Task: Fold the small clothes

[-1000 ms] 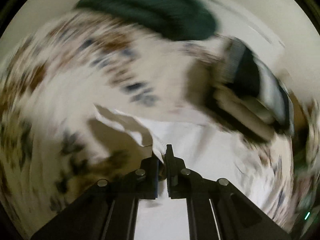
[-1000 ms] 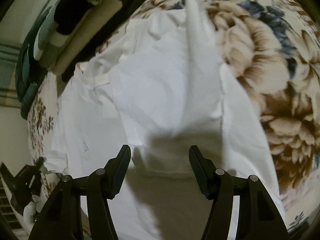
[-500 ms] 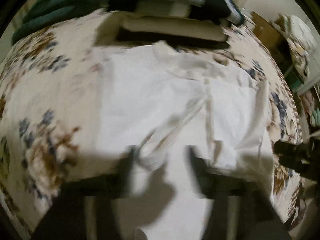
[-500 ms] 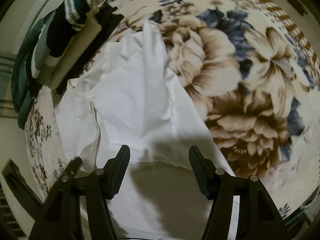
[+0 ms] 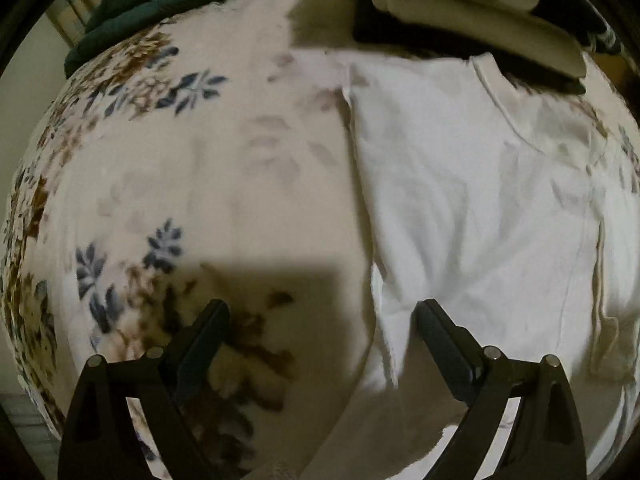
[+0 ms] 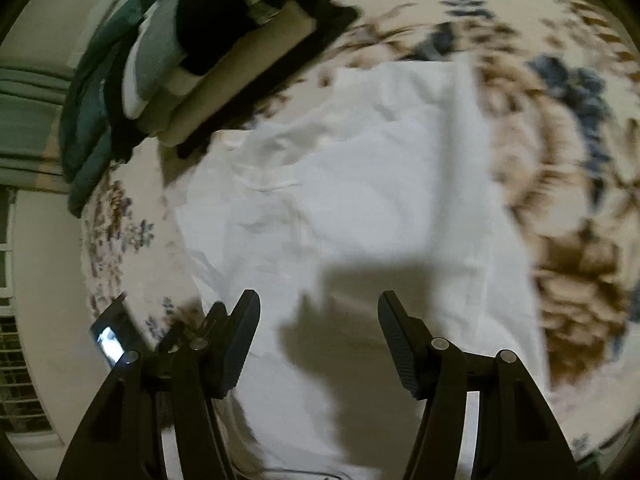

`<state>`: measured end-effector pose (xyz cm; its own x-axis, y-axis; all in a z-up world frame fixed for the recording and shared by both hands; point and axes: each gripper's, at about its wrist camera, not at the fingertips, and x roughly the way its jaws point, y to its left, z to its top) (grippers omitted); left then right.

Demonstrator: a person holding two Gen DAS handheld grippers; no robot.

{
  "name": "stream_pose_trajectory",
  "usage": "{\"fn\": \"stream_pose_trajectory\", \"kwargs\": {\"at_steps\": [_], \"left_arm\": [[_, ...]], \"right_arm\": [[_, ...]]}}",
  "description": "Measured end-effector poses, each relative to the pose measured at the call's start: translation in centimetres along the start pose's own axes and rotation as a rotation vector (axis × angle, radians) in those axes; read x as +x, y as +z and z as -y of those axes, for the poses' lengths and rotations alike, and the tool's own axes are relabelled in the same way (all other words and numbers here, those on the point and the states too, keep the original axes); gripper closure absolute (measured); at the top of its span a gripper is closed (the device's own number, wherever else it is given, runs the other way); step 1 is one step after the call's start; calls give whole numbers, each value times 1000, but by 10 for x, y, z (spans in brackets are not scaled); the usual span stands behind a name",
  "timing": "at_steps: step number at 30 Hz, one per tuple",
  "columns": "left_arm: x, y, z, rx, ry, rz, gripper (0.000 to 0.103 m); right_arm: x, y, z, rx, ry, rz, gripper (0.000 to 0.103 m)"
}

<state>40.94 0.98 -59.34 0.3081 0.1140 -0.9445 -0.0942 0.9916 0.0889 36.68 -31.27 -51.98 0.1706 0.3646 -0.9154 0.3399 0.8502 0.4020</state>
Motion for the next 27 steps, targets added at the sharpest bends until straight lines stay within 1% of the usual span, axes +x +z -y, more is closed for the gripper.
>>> {"fn": "stream_pose_trajectory", "kwargs": {"at_steps": [1, 3, 4, 6, 7, 9, 11, 13, 14, 15, 16, 18, 20, 22, 24, 27], "left_arm": [[-8, -2, -3, -13, 0, 18, 7], [-39, -10, -9, -63, -4, 65, 7], [-48, -15, -11, -80, -7, 74, 7], [-80, -35, -12, -126, -17, 93, 7], [-89, -40, -8, -136, -14, 95, 7], [-117, -70, 8, -150, 6, 87, 7], [-136, -97, 28, -152, 32, 67, 7], [-153, -134, 62, -156, 58, 12, 7], [-161, -154, 81, -158, 61, -22, 7], [-163, -165, 92, -159, 56, -47, 7], [-169, -190, 120, -158, 42, -98, 7], [-174, -219, 155, -151, 20, -149, 7], [-173, -251, 198, -141, -7, -204, 7], [-172, -274, 230, -140, -31, -225, 7], [-163, -295, 263, -136, -63, -264, 7], [-145, -315, 302, -144, -79, -294, 7]], "right_arm": [[-13, -2, 14, 21, -14, -7, 39], [-32, -4, 37, 44, -34, -13, 39], [-41, -5, 48, 52, -46, -19, 37], [-59, -5, 74, 64, -64, -40, 37], [-69, -6, 87, 63, -67, -58, 37], [-80, -5, 107, 40, -56, -88, 37], [-91, -3, 123, -28, -45, -135, 37], [-98, 1, 136, -97, -43, -169, 37], [-104, 3, 145, -140, -57, -190, 37], [-108, 5, 152, -168, -67, -207, 37], [-113, 8, 160, -201, -67, -228, 37], [-123, 16, 177, -259, -66, -255, 37], [-130, 27, 196, -289, -87, -267, 37], [-130, 40, 219, -284, -114, -277, 37], [-127, 53, 231, -275, -111, -287, 37], [-115, 69, 239, -296, -115, -287, 37]]}}
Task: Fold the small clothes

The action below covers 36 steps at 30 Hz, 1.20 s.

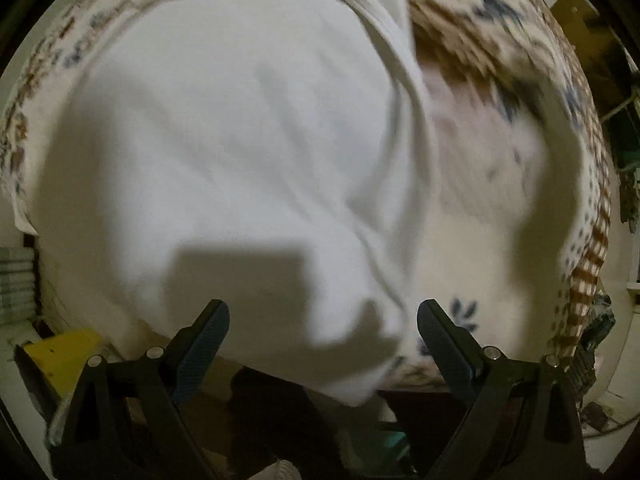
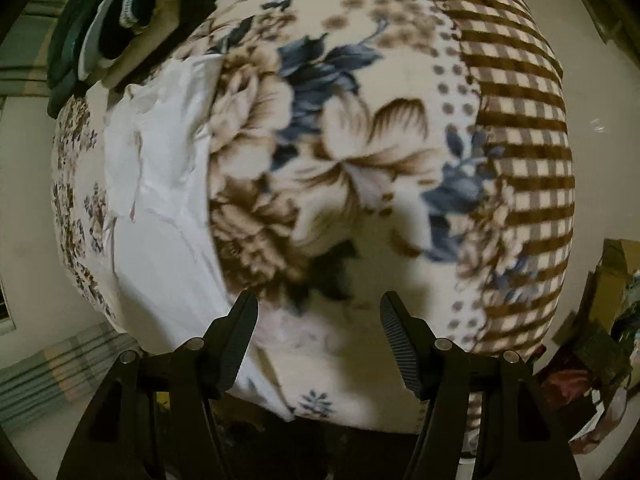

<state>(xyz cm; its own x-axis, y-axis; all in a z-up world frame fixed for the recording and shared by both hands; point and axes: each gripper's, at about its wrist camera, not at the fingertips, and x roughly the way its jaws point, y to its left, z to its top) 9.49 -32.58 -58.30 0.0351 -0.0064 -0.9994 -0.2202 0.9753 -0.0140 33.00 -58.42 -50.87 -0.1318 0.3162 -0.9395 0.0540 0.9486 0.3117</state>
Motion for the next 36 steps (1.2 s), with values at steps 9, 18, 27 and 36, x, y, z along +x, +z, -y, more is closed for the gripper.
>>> {"fn": "stream_pose_trajectory", "kwargs": {"at_steps": [9, 18, 27, 36], "left_arm": [[33, -7, 15, -113, 72, 43, 99], [-10, -11, -21, -195, 56, 125, 100], [-44, -4, -61, -255, 8, 151, 100], [-83, 13, -144, -377, -72, 227, 100]], "right_arm": [[44, 64, -35, -78, 82, 1, 37], [86, 152, -106, -74, 246, 24, 37], [115, 179, -148, -62, 161, 57, 92], [49, 174, -217, -176, 79, 163, 100]]}}
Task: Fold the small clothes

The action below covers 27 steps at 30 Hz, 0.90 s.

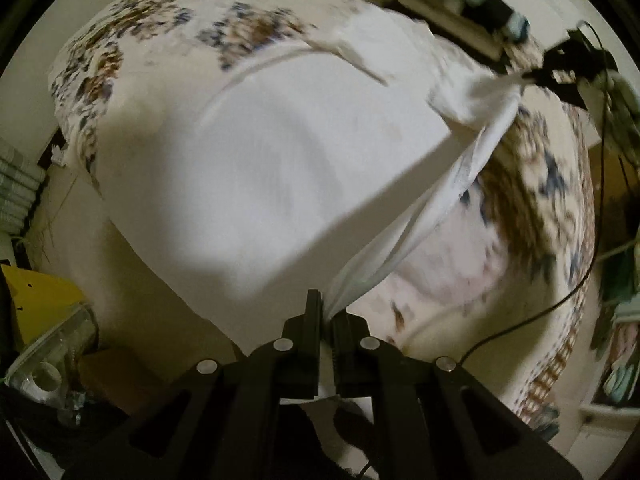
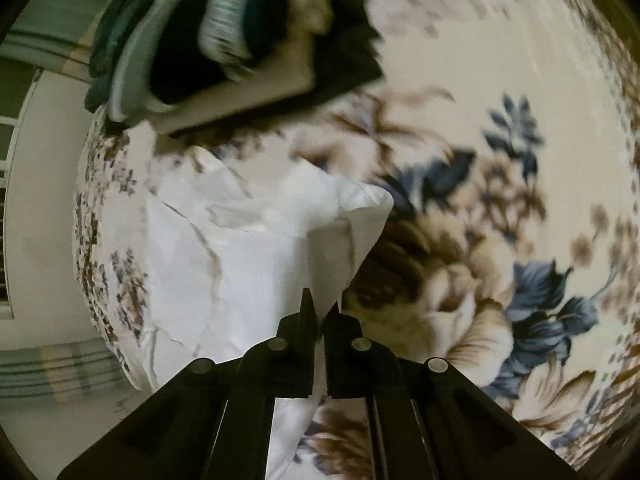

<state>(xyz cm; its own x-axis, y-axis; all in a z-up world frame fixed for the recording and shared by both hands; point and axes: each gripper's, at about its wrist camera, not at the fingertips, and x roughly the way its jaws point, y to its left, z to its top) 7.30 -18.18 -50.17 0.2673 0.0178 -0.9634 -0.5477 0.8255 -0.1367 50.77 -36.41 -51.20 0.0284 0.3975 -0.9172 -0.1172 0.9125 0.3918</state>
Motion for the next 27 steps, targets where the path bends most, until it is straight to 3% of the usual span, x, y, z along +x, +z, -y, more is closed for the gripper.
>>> {"fn": "stream_pose_trajectory", "kwargs": {"at_steps": [7, 11, 16, 24, 27], "left_arm": [[-2, 56, -81, -70, -36, 28, 100], [17, 83, -128, -83, -66, 6, 100], [49, 105, -174, -94, -106, -44, 100], [98, 124, -220, -82, -147, -95, 96], [119, 121, -236, -72, -95, -149, 96]], "right_arm": [[-2, 19, -115, -81, -32, 38, 100], [33, 32, -194, -135, -92, 52, 100], [89, 45, -262, -185, -203, 46, 100], [162, 52, -306, -219, -358, 42, 100], [177, 54, -306, -209, -352, 23, 100]]}}
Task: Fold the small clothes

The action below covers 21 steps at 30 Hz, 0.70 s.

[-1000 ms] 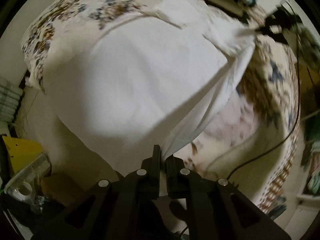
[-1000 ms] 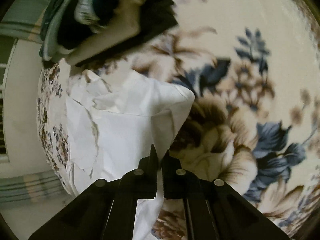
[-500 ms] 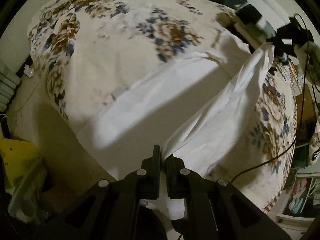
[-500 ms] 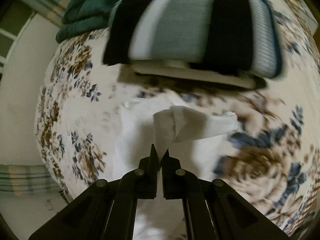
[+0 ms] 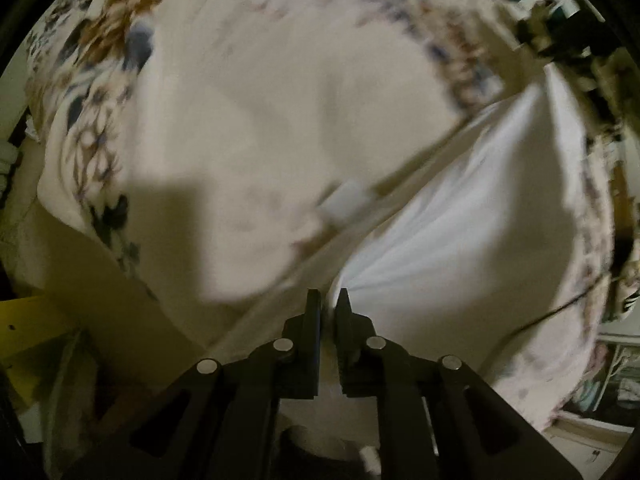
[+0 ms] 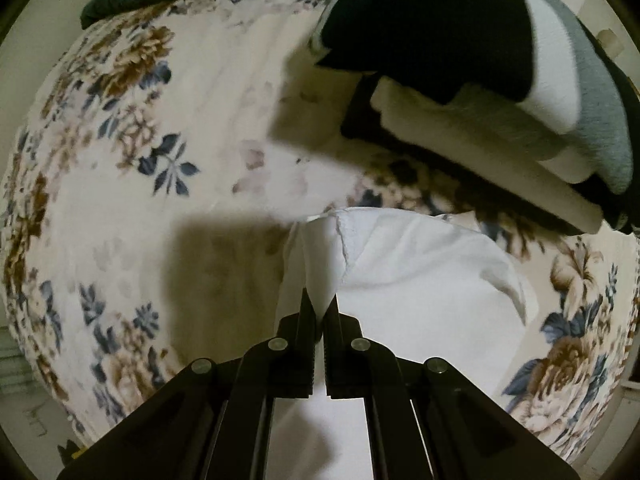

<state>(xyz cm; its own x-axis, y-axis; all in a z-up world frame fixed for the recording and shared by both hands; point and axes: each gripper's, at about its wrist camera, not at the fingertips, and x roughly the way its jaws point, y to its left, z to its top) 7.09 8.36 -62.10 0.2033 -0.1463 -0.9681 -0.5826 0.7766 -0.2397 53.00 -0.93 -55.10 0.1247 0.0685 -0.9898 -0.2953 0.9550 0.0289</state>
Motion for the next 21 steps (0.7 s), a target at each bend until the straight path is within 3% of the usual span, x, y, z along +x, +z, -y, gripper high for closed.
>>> {"fn": "stream_pose_trajectory", "kwargs": {"at_steps": [1, 3, 4, 5, 9, 12, 14, 21], "left_arm": [[5, -3, -11, -14, 0, -20, 95], [4, -8, -24, -33, -10, -33, 86], [0, -11, -28, -40, -15, -35, 79], [-7, -14, -32, -45, -14, -28, 77], [-43, -10, -24, -30, 4, 32, 77], [-65, 8, -2, -16, -11, 78, 62], [-78, 30, 21, -2, -46, 127, 46], [-85, 130, 134, 101, -147, 223, 46]], "right_arm": [[3, 0, 1, 9, 21, -16, 98], [5, -2, 8, 45, 99, -53, 81], [3, -4, 12, 62, 130, -65, 56], [-5, -10, 19, 85, 173, -61, 40], [-41, -42, 46, 111, 253, -24, 33], [-64, -77, 78, 138, 291, -5, 26], [-72, -104, 106, 168, 303, -4, 26], [-49, -160, 201, 337, 353, -28, 26]]}}
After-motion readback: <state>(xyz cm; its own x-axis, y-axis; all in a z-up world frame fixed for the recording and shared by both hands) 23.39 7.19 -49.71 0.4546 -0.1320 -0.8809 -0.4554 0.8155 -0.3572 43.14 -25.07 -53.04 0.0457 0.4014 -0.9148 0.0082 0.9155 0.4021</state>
